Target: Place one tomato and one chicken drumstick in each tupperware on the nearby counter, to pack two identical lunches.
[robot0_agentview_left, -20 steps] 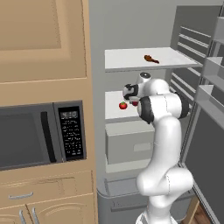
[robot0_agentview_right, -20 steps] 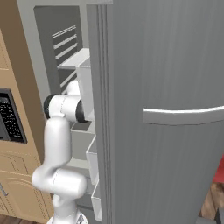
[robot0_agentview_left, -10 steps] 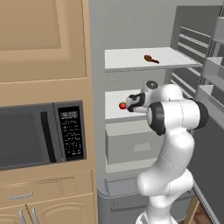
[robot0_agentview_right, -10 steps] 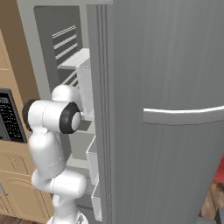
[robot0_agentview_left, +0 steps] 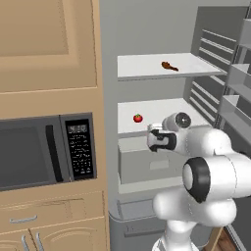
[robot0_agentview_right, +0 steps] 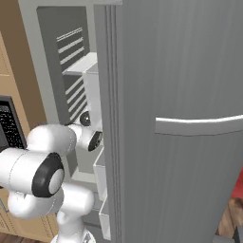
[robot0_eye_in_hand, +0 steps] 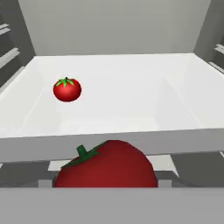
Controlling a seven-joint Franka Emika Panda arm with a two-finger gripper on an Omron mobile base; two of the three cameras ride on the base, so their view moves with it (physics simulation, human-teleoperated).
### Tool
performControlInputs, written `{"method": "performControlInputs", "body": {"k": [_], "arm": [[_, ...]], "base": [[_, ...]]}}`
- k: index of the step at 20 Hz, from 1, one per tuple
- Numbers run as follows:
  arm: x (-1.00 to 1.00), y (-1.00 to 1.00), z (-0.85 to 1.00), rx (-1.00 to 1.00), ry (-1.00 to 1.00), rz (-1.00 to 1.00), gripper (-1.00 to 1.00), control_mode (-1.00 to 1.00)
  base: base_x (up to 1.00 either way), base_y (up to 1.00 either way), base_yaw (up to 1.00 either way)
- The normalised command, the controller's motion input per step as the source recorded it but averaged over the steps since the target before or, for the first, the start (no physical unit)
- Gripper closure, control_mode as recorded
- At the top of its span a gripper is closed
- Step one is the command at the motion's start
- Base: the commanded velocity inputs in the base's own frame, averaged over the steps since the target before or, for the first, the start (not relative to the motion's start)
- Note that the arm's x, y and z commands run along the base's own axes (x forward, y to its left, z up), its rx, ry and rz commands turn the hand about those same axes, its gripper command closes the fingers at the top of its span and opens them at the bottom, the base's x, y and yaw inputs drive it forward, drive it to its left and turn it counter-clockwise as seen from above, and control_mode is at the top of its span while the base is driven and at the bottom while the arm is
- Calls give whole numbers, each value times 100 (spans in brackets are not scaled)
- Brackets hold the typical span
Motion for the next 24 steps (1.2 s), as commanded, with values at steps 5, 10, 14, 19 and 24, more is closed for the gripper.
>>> {"method": "performControlInputs", "body": {"k": [5, 10, 14, 19, 24], "arm": [[-99, 0, 100, -6, 0, 5, 100, -100], [-100, 3, 100, -3, 11, 4, 100, -100], [-100, 17, 92, 0, 27, 6, 100, -100], [-100, 26, 52, -2, 24, 8, 100, -100], [-91, 4, 63, -1, 14, 5, 100, -100]], "base": [[0, 0, 0], [0, 0, 0], [0, 0, 0], [0, 0, 0], [0, 0, 0]]}}
